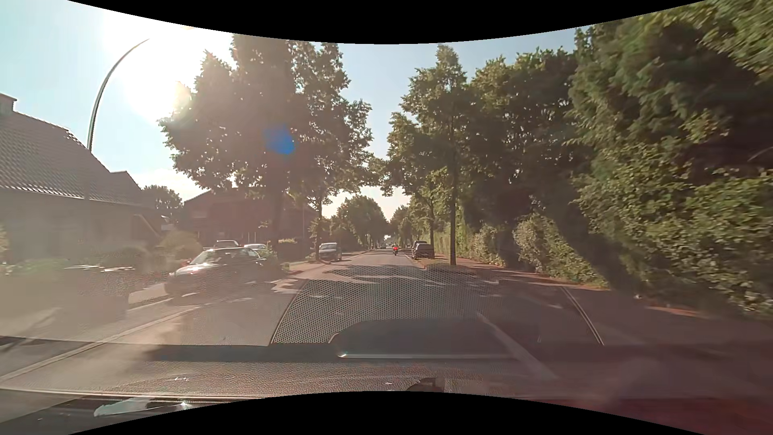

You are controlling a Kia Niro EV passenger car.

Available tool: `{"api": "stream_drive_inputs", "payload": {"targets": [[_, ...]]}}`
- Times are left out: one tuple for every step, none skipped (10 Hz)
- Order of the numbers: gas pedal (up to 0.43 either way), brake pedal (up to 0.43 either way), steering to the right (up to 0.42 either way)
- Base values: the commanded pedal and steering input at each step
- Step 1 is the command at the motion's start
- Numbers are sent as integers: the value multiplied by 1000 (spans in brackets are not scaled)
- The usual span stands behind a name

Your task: Follow the waypoints while adhering to traffic rules and regulations

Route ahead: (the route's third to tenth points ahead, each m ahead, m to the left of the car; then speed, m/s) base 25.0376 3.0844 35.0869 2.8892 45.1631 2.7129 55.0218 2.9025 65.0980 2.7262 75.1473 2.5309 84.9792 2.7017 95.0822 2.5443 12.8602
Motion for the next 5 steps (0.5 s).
{"api": "stream_drive_inputs", "payload": {"targets": [[169, 0, -1], [189, 0, -1], [197, 0, -1], [197, 0, -1], [197, 0, -1]]}}
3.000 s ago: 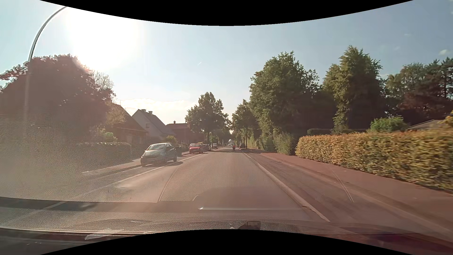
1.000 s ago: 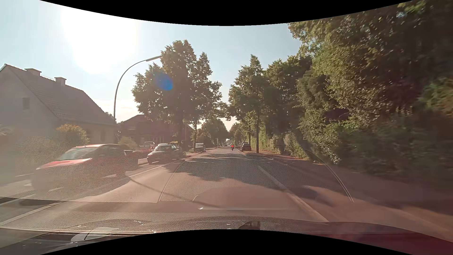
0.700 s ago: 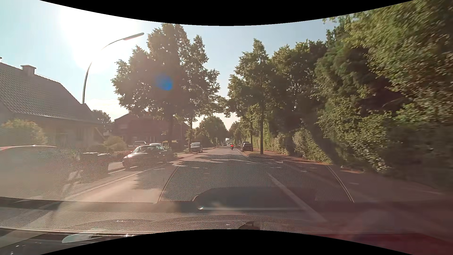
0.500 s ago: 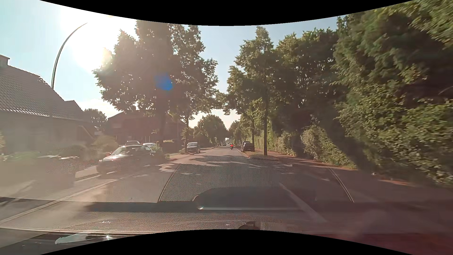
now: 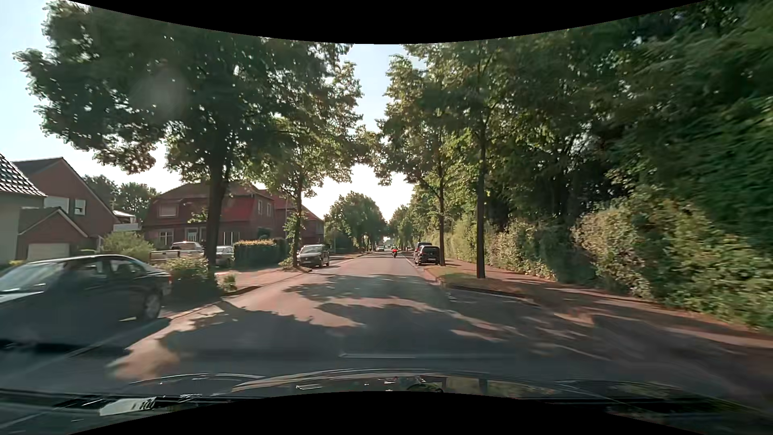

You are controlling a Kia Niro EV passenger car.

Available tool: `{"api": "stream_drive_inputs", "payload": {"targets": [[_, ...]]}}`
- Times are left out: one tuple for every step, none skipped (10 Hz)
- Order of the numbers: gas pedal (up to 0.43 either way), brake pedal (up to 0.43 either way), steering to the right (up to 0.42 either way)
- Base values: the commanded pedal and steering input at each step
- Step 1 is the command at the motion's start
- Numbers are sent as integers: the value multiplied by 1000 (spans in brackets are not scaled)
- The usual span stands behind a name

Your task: Follow the waypoints while adhering to traffic rules and regulations

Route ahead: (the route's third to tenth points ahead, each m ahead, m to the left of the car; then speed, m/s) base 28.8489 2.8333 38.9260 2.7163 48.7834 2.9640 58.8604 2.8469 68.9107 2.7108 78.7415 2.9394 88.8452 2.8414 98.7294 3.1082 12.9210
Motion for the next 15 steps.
{"api": "stream_drive_inputs", "payload": {"targets": [[209, 0, -2], [209, 0, -4], [209, 0, -7], [209, 0, -7], [209, 0, -7], [209, 0, -7], [209, 0, -7], [209, 0, -7], [209, 0, -7], [209, 0, -7], [209, 0, -7], [209, 0, -5], [209, 0, -6], [209, 0, -6], [209, 0, -5]]}}
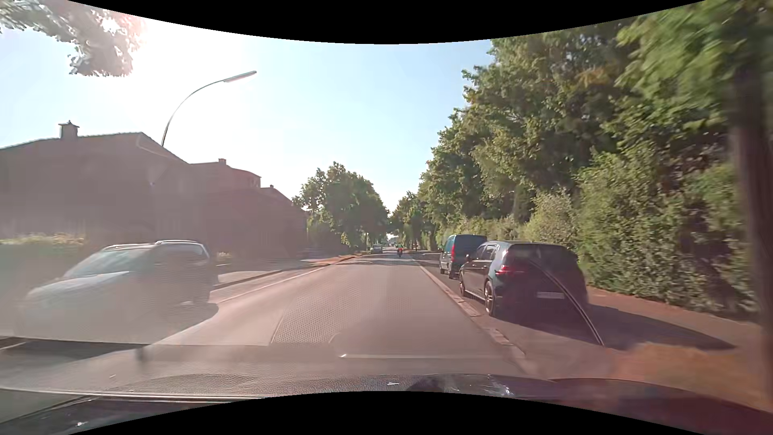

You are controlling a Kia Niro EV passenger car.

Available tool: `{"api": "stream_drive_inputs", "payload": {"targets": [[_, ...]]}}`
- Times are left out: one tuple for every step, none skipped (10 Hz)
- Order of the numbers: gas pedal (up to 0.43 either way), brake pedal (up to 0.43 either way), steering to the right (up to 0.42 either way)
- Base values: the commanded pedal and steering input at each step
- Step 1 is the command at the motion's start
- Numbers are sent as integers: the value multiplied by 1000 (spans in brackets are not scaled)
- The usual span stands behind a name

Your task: Follow the waypoints while adhering to traffic rules and regulations

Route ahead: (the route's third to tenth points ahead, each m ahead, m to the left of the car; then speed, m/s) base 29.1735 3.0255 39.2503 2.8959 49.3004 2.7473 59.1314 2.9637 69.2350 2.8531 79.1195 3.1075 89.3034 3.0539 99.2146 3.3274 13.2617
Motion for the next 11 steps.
{"api": "stream_drive_inputs", "payload": {"targets": [[209, 0, -5], [209, 0, -4], [209, 0, -4], [209, 0, -3], [197, 0, -3], [197, 0, -3], [197, 0, -3], [197, 0, -2], [197, 0, -1], [197, 0, 0], [197, 0, -1]]}}
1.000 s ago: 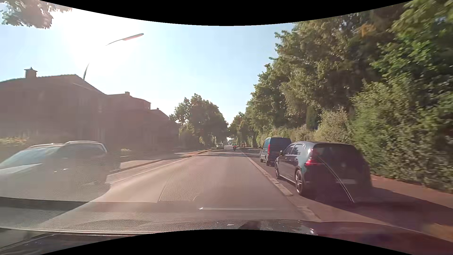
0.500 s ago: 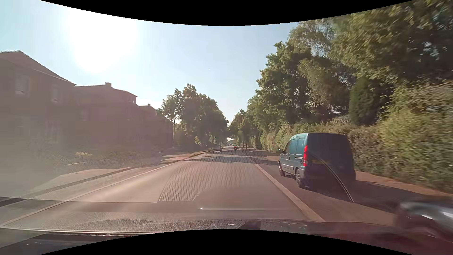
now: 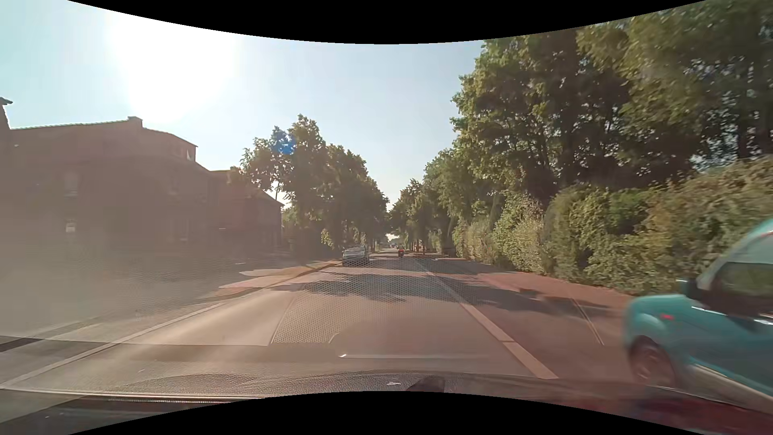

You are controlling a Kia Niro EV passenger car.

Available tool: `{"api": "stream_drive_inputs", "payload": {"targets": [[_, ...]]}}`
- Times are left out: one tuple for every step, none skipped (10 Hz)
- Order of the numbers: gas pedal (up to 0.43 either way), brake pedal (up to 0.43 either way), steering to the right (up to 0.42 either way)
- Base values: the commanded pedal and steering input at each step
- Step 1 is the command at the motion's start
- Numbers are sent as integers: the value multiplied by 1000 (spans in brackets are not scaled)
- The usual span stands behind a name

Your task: Follow the waypoints while adhering to traffic rules and regulations

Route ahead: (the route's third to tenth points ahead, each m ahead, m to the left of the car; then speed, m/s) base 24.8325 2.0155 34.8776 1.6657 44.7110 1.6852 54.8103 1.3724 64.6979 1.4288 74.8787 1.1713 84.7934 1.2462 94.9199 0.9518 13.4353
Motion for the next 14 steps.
{"api": "stream_drive_inputs", "payload": {"targets": [[197, 0, 0], [197, 0, 0], [197, 0, -1], [197, 0, -1], [197, 0, -1], [197, 0, -1], [197, 0, -1], [189, 0, -1], [189, 0, -1], [189, 0, -1], [189, 0, -1], [189, 0, -1], [189, 0, -1], [189, 0, -1]]}}
